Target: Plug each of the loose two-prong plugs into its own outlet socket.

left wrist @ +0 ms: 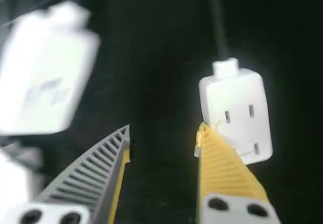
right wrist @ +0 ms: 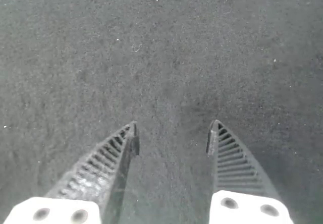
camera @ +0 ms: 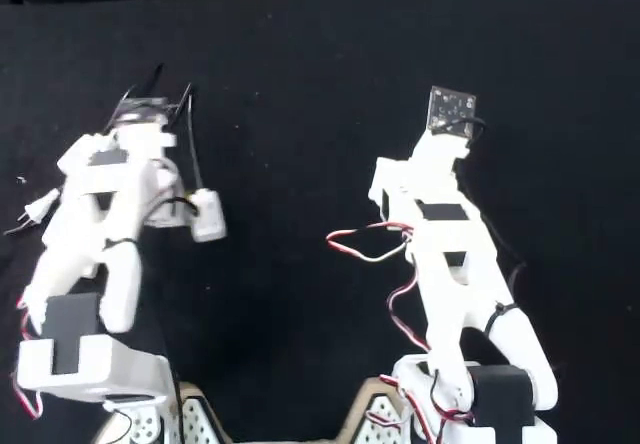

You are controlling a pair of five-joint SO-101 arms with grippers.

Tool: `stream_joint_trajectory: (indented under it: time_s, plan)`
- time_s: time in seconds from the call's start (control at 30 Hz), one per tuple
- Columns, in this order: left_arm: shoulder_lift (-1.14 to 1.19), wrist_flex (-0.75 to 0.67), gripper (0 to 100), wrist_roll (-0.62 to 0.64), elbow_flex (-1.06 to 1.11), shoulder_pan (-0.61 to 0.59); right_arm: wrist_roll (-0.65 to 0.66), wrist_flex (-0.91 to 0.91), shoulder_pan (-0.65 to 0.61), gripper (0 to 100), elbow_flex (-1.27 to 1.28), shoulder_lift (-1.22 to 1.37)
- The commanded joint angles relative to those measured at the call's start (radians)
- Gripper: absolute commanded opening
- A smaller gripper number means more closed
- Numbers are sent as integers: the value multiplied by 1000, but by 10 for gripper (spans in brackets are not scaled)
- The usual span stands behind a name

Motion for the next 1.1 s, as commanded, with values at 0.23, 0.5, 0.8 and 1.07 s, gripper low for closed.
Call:
stream_joint_trajectory:
  time_s: [0.23, 0.5, 0.8, 1.07]
  plan:
    - [-20, -109, 216, 92, -31, 380, -9, 0, -23, 212, -50, 5]
    - [-8, 144, 216, 94, -361, 234, -9, 0, -23, 212, -53, 5]
    - [267, -176, 216, 169, -410, 153, -9, 0, -23, 212, -53, 5]
    - [546, -155, 216, 282, -639, 147, -9, 0, -23, 212, -51, 5]
